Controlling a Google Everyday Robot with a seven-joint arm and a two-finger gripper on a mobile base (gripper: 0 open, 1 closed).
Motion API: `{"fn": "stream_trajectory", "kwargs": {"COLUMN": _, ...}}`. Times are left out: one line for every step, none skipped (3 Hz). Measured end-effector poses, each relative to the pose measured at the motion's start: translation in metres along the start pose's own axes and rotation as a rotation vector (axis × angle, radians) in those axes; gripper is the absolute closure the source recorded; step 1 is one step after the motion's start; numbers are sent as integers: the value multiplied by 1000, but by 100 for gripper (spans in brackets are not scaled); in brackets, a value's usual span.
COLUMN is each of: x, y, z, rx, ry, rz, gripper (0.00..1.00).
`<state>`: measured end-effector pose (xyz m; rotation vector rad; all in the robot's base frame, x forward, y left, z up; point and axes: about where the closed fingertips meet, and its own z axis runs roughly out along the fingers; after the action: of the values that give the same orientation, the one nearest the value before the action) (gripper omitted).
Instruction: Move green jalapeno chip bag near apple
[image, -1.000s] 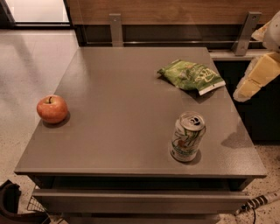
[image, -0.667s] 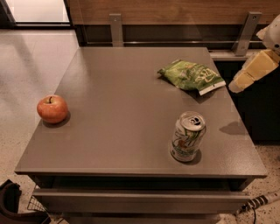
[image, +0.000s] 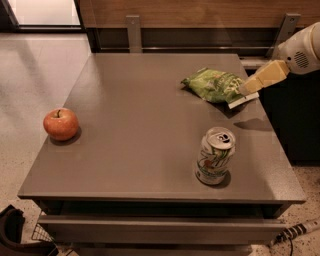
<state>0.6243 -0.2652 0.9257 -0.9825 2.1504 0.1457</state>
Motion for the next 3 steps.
{"fn": "stream_trajectory", "kwargs": {"x": -11, "y": 4, "z": 37, "rx": -74, "ry": -107, "rz": 50, "gripper": 0}}
{"fn": "stream_trajectory", "kwargs": {"x": -26, "y": 15, "z": 70, "rx": -144, "ry": -235, "rz": 79, "gripper": 0}}
{"fn": "stream_trajectory", "kwargs": {"x": -26, "y": 15, "z": 70, "rx": -144, "ry": -234, "rz": 79, "gripper": 0}}
